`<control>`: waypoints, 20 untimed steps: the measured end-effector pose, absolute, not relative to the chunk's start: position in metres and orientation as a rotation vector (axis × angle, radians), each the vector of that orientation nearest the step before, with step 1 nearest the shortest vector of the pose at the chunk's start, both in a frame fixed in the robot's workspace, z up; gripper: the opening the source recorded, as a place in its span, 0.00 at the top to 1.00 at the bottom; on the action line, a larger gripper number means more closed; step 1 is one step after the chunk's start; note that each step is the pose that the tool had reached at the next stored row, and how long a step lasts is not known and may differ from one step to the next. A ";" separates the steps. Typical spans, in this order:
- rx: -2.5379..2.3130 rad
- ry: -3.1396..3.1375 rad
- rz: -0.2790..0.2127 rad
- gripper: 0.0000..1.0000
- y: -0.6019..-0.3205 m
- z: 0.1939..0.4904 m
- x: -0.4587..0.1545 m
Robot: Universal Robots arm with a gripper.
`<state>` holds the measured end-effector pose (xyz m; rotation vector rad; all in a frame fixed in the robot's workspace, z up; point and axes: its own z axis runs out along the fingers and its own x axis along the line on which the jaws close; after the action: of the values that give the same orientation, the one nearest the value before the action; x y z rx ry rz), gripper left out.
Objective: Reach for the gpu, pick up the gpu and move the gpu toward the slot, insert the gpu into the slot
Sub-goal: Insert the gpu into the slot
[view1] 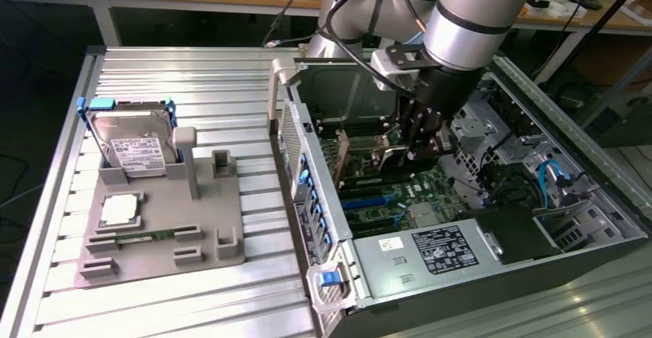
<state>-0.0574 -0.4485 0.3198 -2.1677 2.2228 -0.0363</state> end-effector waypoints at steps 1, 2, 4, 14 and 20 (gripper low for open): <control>-2.168 2.223 -0.036 0.73 -0.449 0.320 -0.059; -2.168 2.223 -0.036 0.73 -0.449 0.319 -0.061; -2.168 2.223 -0.036 0.73 -0.451 0.318 -0.063; -2.168 2.223 -0.036 0.73 -0.459 0.313 -0.063; -2.168 2.223 -0.036 0.73 -0.459 0.302 -0.063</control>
<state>-0.0631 -0.4593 0.3023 -2.1685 2.2234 -0.0356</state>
